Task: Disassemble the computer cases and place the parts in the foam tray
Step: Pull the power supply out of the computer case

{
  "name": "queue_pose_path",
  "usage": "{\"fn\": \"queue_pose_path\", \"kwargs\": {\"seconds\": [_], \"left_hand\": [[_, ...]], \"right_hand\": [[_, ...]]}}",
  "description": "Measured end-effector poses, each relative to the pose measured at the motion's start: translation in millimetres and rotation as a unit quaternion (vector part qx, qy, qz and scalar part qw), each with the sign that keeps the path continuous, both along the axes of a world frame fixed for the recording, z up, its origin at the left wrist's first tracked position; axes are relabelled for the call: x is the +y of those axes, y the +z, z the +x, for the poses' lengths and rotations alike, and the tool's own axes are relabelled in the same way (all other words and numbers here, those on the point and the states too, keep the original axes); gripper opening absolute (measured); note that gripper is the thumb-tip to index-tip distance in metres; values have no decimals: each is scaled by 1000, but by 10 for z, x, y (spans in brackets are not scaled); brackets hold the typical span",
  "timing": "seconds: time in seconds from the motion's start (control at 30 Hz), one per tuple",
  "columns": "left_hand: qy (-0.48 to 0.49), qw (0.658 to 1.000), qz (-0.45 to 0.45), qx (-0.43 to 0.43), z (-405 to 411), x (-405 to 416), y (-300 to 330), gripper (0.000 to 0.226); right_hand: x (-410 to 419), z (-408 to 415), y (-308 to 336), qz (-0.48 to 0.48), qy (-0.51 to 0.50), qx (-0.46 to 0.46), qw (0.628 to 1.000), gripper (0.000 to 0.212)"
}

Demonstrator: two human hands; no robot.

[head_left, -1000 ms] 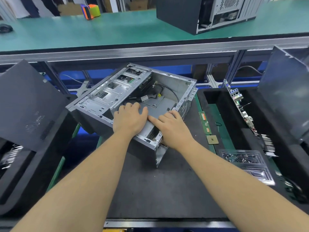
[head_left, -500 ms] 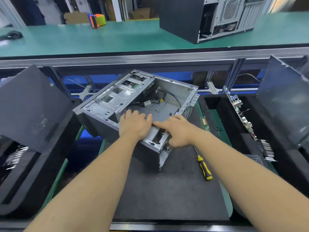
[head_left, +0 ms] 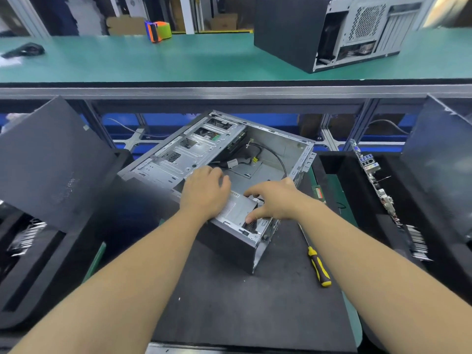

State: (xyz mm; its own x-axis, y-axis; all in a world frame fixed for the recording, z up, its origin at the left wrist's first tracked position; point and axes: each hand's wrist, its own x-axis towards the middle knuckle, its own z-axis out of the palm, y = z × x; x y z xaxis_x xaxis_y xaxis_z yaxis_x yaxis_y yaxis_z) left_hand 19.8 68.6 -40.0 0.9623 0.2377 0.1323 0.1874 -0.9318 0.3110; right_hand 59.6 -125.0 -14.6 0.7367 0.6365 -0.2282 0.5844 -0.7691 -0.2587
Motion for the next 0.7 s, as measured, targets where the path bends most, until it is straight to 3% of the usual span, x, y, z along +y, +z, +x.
{"fn": "queue_pose_path", "kwargs": {"seconds": [0.2, 0.3, 0.37, 0.43, 0.5, 0.57, 0.7], "left_hand": [[-49, 997, 53, 10, -7, -27, 2, 41], [-83, 990, 79, 86, 15, -43, -5, 49], [-78, 984, 80, 142, 53, -53, -1, 51], [-77, 980, 81, 166, 90, -46, 0, 50], [-81, 978, 86, 173, 111, -45, -8, 50], [-89, 976, 90, 179, 134, -60, -17, 52], [-99, 973, 104, 180, 242, -121, 10, 53]], "right_hand": [[45, -52, 15, -6, -19, -16, 1000, 79], [-2, -47, -2, 0, -7, 20, 1000, 70], [6, -12, -9, 73, -43, 81, 993, 63], [116, -14, -42, 227, -142, 117, 956, 52], [262, -67, -107, 285, -227, 30, 931, 38], [353, -139, -199, 230, -233, -86, 941, 40], [343, -132, -255, 188, -207, -123, 952, 44]]}}
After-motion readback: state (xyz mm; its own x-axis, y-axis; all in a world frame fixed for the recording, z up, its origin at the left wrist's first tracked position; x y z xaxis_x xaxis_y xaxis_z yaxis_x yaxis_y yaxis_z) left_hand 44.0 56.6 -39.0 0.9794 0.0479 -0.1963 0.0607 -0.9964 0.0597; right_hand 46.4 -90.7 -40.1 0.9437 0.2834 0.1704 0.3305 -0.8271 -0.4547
